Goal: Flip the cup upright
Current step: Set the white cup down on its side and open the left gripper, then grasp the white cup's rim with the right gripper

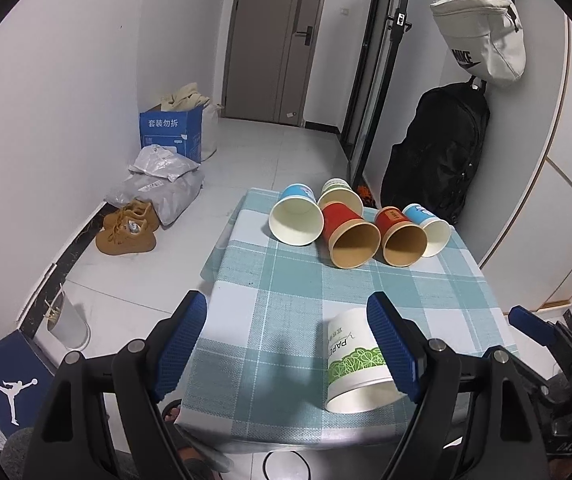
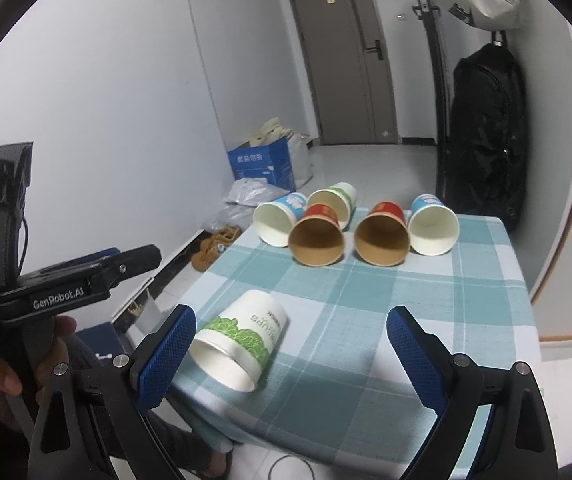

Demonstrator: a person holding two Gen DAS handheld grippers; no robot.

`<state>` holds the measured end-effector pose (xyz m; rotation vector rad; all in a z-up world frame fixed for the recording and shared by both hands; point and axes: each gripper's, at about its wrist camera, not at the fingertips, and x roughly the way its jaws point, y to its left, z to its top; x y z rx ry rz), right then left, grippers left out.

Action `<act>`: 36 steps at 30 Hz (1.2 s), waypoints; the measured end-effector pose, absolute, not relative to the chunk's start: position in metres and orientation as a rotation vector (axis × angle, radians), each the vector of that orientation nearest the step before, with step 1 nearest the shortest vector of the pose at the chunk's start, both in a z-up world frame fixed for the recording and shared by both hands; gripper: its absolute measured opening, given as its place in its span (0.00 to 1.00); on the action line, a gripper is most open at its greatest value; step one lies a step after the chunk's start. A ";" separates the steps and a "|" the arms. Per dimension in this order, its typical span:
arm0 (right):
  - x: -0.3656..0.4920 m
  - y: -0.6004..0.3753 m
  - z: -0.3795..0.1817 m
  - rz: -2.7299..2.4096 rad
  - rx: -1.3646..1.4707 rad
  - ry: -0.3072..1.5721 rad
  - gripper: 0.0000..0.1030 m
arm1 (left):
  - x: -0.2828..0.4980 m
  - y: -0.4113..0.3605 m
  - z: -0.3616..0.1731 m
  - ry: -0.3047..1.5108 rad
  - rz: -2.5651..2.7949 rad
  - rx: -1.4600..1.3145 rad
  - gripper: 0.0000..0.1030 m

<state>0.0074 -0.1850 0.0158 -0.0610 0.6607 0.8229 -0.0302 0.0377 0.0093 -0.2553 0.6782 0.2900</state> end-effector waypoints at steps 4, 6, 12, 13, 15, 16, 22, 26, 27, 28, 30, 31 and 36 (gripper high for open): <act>0.006 -0.184 0.015 0.830 -0.067 0.666 0.94 | -0.030 0.039 0.009 0.672 0.277 -0.268 0.77; 0.006 -0.184 0.013 0.827 -0.071 0.677 0.94 | -0.029 0.039 0.009 0.676 0.268 -0.274 0.77; 0.008 -0.179 0.008 0.830 -0.083 0.717 0.94 | -0.031 0.043 0.013 0.644 0.264 -0.282 0.77; 0.008 -0.178 0.007 0.836 -0.086 0.724 0.94 | -0.032 0.044 0.013 0.642 0.268 -0.284 0.77; 0.006 -0.174 0.005 0.851 -0.103 0.734 0.94 | -0.032 0.048 0.013 0.640 0.272 -0.300 0.77; 0.005 -0.172 0.004 0.859 -0.113 0.738 0.94 | -0.032 0.050 0.012 0.641 0.270 -0.310 0.77; 0.004 -0.157 -0.009 0.891 -0.160 0.799 0.88 | -0.032 0.060 0.007 0.659 0.290 -0.338 0.77; 0.005 -0.147 -0.023 0.894 -0.193 0.853 0.80 | -0.033 0.067 0.005 0.665 0.297 -0.357 0.77; 0.005 -0.144 -0.024 0.893 -0.202 0.858 0.78 | -0.034 0.068 0.004 0.667 0.297 -0.360 0.77; 0.005 -0.142 -0.026 0.897 -0.212 0.861 0.76 | -0.033 0.068 0.003 0.673 0.298 -0.361 0.77; 0.004 -0.138 -0.029 0.895 -0.232 0.862 0.74 | -0.033 0.069 0.001 0.682 0.297 -0.361 0.77; 0.005 -0.135 -0.030 0.895 -0.243 0.865 0.71 | -0.033 0.069 0.000 0.686 0.294 -0.361 0.77; 0.004 -0.127 -0.038 0.899 -0.275 0.861 0.65 | -0.032 0.069 0.001 0.687 0.286 -0.358 0.77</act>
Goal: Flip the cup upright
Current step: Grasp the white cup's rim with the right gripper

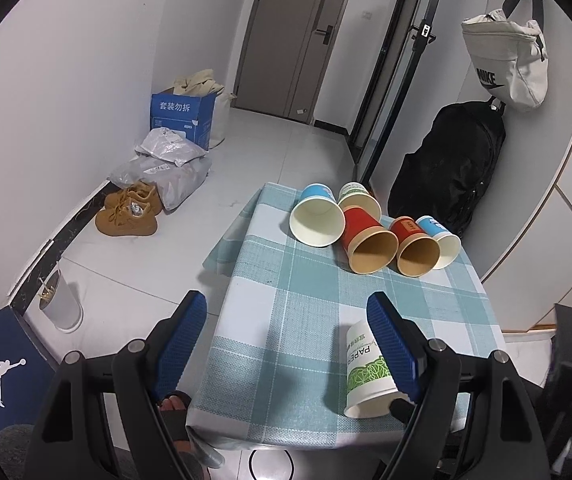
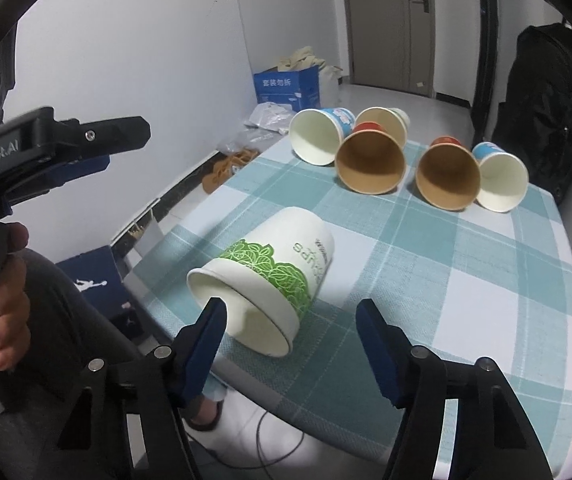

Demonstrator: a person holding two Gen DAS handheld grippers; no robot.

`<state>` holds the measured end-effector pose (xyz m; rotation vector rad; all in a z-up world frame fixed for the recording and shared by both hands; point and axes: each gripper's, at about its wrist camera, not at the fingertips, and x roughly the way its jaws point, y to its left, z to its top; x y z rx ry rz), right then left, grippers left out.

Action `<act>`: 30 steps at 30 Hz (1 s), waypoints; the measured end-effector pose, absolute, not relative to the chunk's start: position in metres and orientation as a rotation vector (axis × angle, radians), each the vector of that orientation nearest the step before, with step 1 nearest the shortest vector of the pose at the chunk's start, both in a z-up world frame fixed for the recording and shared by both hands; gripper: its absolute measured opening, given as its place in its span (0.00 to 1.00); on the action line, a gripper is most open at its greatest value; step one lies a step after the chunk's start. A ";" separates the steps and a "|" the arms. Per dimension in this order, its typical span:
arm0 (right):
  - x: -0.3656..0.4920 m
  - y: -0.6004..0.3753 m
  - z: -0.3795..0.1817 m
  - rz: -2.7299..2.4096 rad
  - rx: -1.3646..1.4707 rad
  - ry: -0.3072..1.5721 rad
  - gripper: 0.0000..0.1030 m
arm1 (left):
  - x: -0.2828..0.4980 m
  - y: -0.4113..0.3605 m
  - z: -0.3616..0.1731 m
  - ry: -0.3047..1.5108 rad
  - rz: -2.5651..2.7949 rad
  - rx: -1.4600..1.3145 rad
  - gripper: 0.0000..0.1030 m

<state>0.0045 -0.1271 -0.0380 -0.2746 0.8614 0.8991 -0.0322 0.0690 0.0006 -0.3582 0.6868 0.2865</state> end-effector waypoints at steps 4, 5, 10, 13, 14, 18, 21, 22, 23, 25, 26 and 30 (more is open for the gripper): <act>0.007 -0.122 -0.048 0.886 -0.302 0.879 0.52 | -0.031 0.069 0.002 0.683 0.286 -0.346 0.77; 0.008 -0.121 -0.049 0.882 -0.305 0.878 0.51 | -0.031 0.069 0.002 0.682 0.284 -0.349 0.77; 0.011 -0.120 -0.053 0.887 -0.287 0.886 0.25 | -0.030 0.071 -0.001 0.694 0.285 -0.358 0.77; 0.013 -0.119 -0.058 0.865 -0.313 0.891 0.08 | -0.031 0.072 -0.001 0.691 0.290 -0.361 0.77; 0.014 -0.120 -0.059 0.859 -0.311 0.890 0.07 | -0.031 0.073 0.000 0.688 0.289 -0.366 0.77; 0.012 -0.122 -0.055 0.869 -0.301 0.869 0.03 | -0.030 0.073 -0.002 0.696 0.284 -0.373 0.77; 0.010 -0.121 -0.054 0.869 -0.305 0.864 0.03 | -0.031 0.070 -0.002 0.693 0.282 -0.364 0.77; 0.009 -0.121 -0.054 0.866 -0.308 0.863 0.03 | -0.031 0.070 -0.002 0.693 0.281 -0.360 0.77; 0.009 -0.121 -0.054 0.863 -0.309 0.862 0.03 | -0.031 0.069 -0.002 0.693 0.280 -0.356 0.77; 0.010 -0.122 -0.053 0.860 -0.302 0.866 0.03 | -0.031 0.068 -0.001 0.695 0.275 -0.351 0.77; 0.011 -0.123 -0.052 0.856 -0.299 0.866 0.03 | -0.031 0.068 -0.001 0.695 0.273 -0.351 0.77; 0.013 -0.127 -0.049 0.845 -0.275 0.877 0.03 | -0.030 0.068 -0.002 0.700 0.266 -0.352 0.77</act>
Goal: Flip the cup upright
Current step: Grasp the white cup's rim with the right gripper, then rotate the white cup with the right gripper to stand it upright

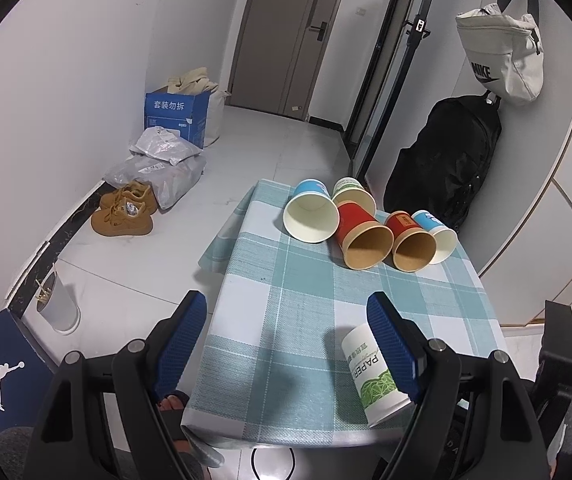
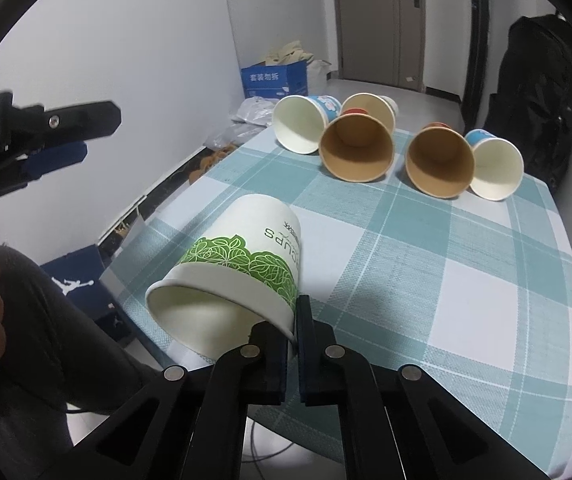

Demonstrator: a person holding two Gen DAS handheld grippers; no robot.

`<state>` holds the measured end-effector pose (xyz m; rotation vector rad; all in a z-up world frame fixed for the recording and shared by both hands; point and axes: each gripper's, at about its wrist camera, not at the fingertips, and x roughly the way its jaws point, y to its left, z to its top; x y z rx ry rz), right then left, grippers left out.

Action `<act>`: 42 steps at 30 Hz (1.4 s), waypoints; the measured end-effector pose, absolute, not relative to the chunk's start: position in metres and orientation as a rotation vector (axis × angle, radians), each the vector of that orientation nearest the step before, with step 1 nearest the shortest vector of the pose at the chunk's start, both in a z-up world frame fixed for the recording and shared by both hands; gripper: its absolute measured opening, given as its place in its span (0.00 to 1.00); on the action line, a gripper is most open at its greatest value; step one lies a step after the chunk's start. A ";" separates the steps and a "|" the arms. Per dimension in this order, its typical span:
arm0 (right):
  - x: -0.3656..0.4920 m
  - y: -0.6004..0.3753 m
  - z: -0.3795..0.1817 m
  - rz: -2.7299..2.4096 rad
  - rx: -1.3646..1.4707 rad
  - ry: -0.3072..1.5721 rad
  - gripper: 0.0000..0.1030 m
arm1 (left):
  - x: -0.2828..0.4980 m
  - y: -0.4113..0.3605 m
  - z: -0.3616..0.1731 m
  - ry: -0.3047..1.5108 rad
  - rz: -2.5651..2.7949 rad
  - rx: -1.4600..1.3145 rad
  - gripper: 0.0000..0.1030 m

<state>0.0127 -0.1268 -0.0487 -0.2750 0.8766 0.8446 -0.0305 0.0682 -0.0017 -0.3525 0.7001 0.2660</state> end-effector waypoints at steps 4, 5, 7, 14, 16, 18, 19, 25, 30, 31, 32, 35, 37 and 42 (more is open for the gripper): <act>0.014 -0.132 -0.042 0.822 -0.267 0.897 0.03 | -0.029 0.069 -0.002 0.707 0.249 -0.379 0.77; 0.014 -0.134 -0.040 0.816 -0.274 0.901 0.03 | -0.029 0.069 -0.001 0.705 0.245 -0.387 0.77; 0.016 -0.137 -0.034 0.807 -0.286 0.923 0.03 | -0.027 0.068 -0.001 0.704 0.238 -0.398 0.77; 0.033 -0.154 -0.012 0.792 -0.325 1.044 0.03 | -0.015 0.057 -0.002 0.722 0.187 -0.437 0.77; 0.036 -0.160 -0.006 0.785 -0.349 1.084 0.03 | -0.010 0.053 -0.002 0.725 0.174 -0.448 0.77; 0.039 -0.167 -0.004 0.779 -0.375 1.134 0.03 | -0.004 0.049 -0.002 0.729 0.161 -0.460 0.77; 0.041 -0.170 -0.005 0.780 -0.387 1.164 0.03 | -0.001 0.047 -0.002 0.733 0.154 -0.464 0.77; 0.064 -0.185 -0.002 0.760 -0.392 1.314 0.03 | 0.015 0.035 -0.007 0.772 0.120 -0.477 0.77; 0.097 -0.179 0.005 0.738 -0.377 1.425 0.03 | 0.019 0.034 -0.008 0.794 0.099 -0.500 0.77; 0.104 -0.177 0.006 0.741 -0.367 1.454 0.03 | 0.020 0.035 -0.009 0.799 0.100 -0.500 0.77; 0.110 -0.173 0.006 0.746 -0.365 1.484 0.03 | 0.020 0.036 -0.009 0.803 0.101 -0.504 0.77; 0.125 -0.159 0.000 0.757 -0.399 1.560 0.03 | 0.021 0.041 -0.012 0.820 0.101 -0.526 0.77; 0.134 -0.151 -0.008 0.762 -0.417 1.611 0.03 | 0.020 0.044 -0.012 0.822 0.086 -0.558 0.77; 0.147 -0.129 -0.024 0.769 -0.543 1.679 0.03 | 0.023 0.040 -0.009 0.823 0.069 -0.531 0.77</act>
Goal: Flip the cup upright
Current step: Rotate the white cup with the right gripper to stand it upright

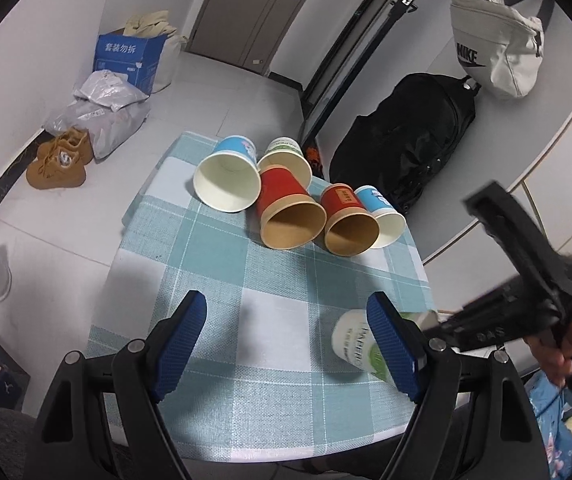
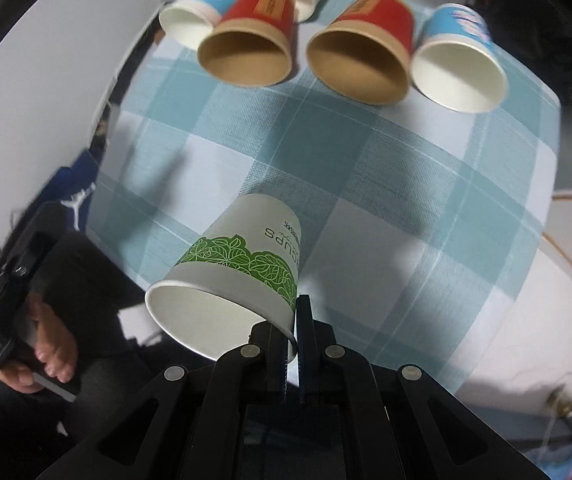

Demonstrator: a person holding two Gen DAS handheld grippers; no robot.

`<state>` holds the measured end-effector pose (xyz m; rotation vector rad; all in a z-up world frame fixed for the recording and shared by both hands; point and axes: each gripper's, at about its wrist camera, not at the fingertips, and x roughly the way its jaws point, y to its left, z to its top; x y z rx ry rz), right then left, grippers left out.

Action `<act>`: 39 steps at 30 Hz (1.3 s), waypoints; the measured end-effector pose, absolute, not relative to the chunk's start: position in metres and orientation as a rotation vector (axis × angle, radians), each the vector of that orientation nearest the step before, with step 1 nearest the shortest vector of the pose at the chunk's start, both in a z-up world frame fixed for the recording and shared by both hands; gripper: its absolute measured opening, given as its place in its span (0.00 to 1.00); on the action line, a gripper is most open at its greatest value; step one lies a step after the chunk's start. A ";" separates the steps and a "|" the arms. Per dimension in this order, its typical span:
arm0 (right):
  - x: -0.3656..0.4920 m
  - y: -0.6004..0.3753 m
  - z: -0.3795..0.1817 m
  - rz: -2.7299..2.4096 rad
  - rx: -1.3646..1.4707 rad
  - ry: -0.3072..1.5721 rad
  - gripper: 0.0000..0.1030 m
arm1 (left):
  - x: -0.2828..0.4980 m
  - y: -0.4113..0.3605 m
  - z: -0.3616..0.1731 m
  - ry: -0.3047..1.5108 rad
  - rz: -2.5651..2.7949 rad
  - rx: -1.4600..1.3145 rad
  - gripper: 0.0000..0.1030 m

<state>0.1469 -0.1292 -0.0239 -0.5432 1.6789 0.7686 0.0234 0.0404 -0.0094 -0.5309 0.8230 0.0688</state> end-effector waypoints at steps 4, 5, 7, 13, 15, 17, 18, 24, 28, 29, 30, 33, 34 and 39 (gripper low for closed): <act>0.151 -0.112 -0.033 0.760 -0.652 1.691 0.04 | 0.028 0.039 -0.012 0.841 0.057 -0.526 0.77; 0.152 -0.109 -0.033 0.768 -0.658 1.688 0.04 | 0.029 0.040 -0.013 0.844 0.052 -0.532 0.77; 0.154 -0.104 -0.034 0.774 -0.672 1.675 0.04 | 0.029 0.041 -0.012 0.840 0.044 -0.540 0.77; 0.160 -0.098 -0.037 0.789 -0.673 1.629 0.08 | 0.032 0.045 -0.015 0.851 0.056 -0.563 0.77; 0.161 -0.097 -0.037 0.803 -0.665 1.605 0.08 | 0.032 0.043 -0.015 0.855 0.056 -0.558 0.77; 0.161 -0.098 -0.034 0.799 -0.653 1.579 0.08 | 0.032 0.038 -0.013 0.853 0.057 -0.531 0.77; 0.162 -0.100 -0.032 0.798 -0.639 1.563 0.08 | 0.033 0.037 -0.013 0.852 0.058 -0.516 0.77; 0.168 -0.120 -0.013 0.813 -0.492 1.462 0.33 | 0.033 0.028 -0.011 0.853 0.054 -0.478 0.77; 0.165 -0.144 0.008 0.816 -0.333 1.343 0.43 | 0.035 0.023 -0.008 0.842 0.066 -0.458 0.77; 0.161 -0.151 0.012 0.814 -0.302 1.309 0.45 | 0.036 0.021 -0.007 0.839 0.068 -0.445 0.77; 0.156 -0.160 0.019 0.813 -0.265 1.257 0.48 | 0.037 0.017 -0.005 0.830 0.072 -0.424 0.77; 0.139 -0.178 0.033 0.798 -0.185 1.130 0.52 | 0.038 0.006 -0.003 0.821 0.090 -0.377 0.77; 0.133 -0.184 0.037 0.791 -0.165 1.089 0.55 | 0.039 0.004 -0.003 0.820 0.092 -0.368 0.77; 0.103 -0.214 0.053 0.762 -0.024 0.902 0.62 | 0.037 -0.013 0.001 0.793 0.098 -0.283 0.77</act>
